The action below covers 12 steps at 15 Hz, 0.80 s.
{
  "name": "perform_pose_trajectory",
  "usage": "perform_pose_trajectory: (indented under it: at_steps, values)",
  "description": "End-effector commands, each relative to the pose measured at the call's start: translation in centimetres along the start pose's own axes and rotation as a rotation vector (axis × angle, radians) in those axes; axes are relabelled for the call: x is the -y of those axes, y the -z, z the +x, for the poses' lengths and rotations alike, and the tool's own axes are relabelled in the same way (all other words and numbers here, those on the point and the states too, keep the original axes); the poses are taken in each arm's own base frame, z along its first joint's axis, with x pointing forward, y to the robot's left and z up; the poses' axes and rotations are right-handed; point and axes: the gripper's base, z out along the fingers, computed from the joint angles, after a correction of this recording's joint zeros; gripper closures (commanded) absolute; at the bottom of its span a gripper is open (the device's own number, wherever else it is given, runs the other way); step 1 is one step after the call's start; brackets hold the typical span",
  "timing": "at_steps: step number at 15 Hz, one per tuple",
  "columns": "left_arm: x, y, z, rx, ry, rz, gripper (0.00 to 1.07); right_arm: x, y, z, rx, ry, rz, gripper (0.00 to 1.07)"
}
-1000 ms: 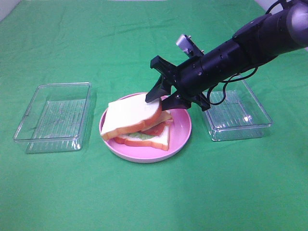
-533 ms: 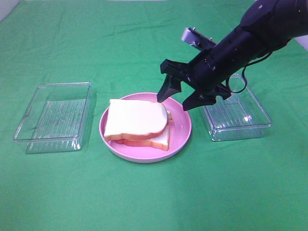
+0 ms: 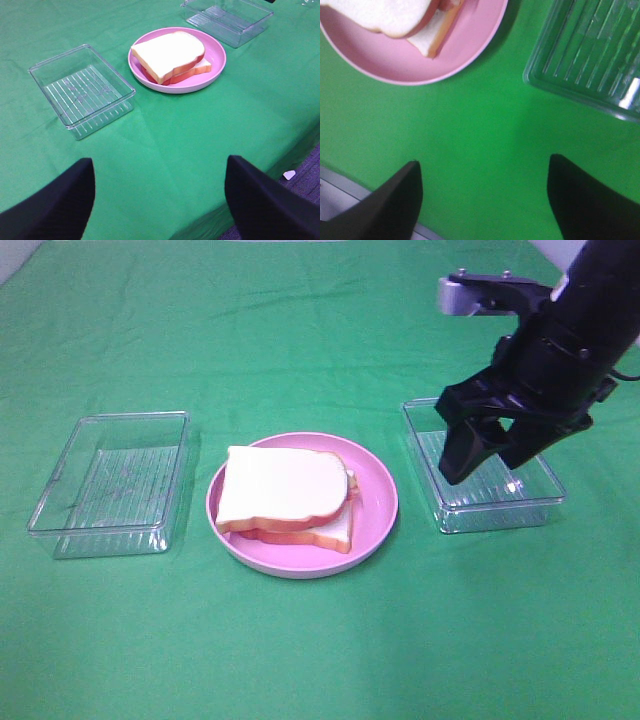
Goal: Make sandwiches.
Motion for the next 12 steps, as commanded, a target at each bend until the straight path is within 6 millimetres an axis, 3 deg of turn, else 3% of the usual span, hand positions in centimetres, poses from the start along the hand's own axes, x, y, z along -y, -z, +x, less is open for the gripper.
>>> perform_pose_trajectory:
  at_steps: [1,4,5,7,8,12]
  values:
    - [0.0,0.2,0.3,0.022,0.001,0.005,0.37,-0.7,2.0,4.4,0.018,0.012,0.015,0.4]
    - [0.0,0.2,0.3,0.022,0.0,0.006,0.37,-1.5,3.8,11.0,0.067,0.044,0.026,0.4]
    - [0.1,0.2,0.3,0.022,-0.001,0.008,0.37,-2.0,4.5,15.0,0.092,0.06,0.024,0.4]
    - [0.1,0.2,0.3,0.022,-0.001,0.008,0.37,-2.1,4.6,16.0,0.098,0.065,0.023,0.4]
    - [0.1,0.2,0.3,0.022,-0.001,0.008,0.37,-2.5,4.8,20.2,0.175,0.091,0.027,0.4]
    - [0.1,0.2,0.3,0.022,-0.001,0.007,0.37,-3.0,5.8,23.9,0.406,0.141,0.046,0.4]
